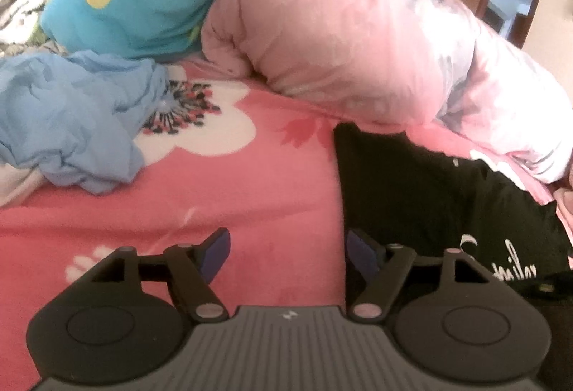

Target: Fold clothes

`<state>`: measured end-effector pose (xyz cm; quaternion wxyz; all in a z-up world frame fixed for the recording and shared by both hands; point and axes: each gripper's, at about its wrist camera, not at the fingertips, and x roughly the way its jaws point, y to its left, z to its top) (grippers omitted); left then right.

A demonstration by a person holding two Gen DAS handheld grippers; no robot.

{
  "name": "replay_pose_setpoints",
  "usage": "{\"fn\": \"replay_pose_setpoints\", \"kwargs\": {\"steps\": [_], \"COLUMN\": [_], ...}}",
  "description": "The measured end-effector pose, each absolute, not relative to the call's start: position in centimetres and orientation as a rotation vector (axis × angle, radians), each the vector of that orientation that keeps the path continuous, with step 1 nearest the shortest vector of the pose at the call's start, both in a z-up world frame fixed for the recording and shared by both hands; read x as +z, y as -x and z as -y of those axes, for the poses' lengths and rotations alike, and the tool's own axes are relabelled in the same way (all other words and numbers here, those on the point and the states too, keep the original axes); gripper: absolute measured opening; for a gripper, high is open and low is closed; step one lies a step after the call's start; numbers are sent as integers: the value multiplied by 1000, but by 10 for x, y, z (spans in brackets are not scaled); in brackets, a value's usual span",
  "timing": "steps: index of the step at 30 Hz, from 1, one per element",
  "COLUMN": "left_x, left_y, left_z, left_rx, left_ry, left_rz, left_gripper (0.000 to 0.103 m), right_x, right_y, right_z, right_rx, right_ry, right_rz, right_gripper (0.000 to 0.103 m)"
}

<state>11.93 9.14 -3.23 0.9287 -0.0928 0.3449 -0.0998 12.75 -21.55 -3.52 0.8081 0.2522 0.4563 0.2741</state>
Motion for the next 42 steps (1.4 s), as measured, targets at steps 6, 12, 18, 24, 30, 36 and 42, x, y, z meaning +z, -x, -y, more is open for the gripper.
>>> {"fn": "replay_pose_setpoints", "kwargs": {"steps": [6, 12, 18, 24, 30, 36, 42], "left_x": [-24, -8, 19, 40, 52, 62, 73], "left_y": [-110, -91, -65, -48, -46, -50, -51], "left_z": [-86, -66, -27, 24, 64, 98, 133], "left_rx": [-215, -207, -274, -361, -397, -391, -429], "left_ry": [184, 138, 88, 31, 36, 54, -5], "left_rz": [-662, -613, -589, -594, -622, -645, -630], "left_gripper": [76, 83, 95, 102, 103, 103, 103], "right_x": [11, 51, 61, 50, 45, 46, 39], "right_y": [-56, 26, 71, 94, 111, 116, 121], "right_z": [245, 293, 351, 383, 403, 418, 429], "right_rx": [434, 254, 98, 31, -47, -174, -277], "right_ry": [-540, -547, -601, -670, -647, -602, -585], "right_rz": [-859, -692, -589, -530, -506, -505, -508], "right_gripper": [53, 81, 91, 96, 102, 102, 102]}}
